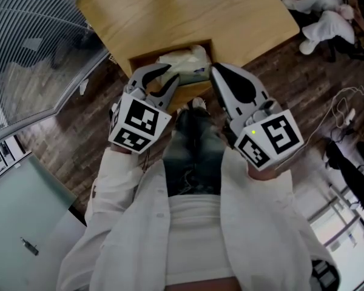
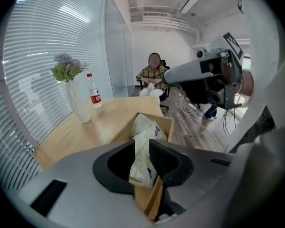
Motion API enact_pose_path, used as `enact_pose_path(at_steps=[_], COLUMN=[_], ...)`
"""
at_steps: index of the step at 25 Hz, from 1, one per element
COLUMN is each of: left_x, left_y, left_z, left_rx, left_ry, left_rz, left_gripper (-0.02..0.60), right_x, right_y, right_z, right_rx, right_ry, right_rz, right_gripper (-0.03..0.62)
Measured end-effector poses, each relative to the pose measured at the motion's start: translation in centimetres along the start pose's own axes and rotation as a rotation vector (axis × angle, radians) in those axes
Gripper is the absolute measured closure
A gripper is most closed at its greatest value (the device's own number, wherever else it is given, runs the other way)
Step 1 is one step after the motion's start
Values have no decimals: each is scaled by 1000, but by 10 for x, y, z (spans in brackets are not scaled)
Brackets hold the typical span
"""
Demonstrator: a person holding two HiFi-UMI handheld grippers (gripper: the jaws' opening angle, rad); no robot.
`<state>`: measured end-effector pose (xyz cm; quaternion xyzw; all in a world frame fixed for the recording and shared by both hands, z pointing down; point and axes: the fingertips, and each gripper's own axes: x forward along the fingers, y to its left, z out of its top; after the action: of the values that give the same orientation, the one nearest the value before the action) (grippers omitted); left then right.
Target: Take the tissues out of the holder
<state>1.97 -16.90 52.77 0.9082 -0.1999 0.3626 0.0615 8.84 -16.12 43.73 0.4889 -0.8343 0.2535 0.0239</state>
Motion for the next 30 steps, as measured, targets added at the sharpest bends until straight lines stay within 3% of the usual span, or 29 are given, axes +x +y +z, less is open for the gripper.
enact_pose_path(at_steps=[5, 8, 13, 30], left_x=[9, 11, 13, 4], left_y=[-6, -5, -6, -16], left_z=[-11, -7, -7, -1], left_rx=[59, 31, 69, 116], left_ry=[80, 71, 73, 64], left_rz=[-20, -28, -28, -38], left_gripper=[485, 499, 568, 574], right_x=[-1, -1, -1, -12], right_y=[1, 0, 1, 11], right_z=[0, -2, -3, 5], right_rx=[-3, 20, -2, 0], right_ry=[-5, -5, 3, -30], right_rz=[6, 14, 6, 2], right_gripper=[582, 582, 582, 582])
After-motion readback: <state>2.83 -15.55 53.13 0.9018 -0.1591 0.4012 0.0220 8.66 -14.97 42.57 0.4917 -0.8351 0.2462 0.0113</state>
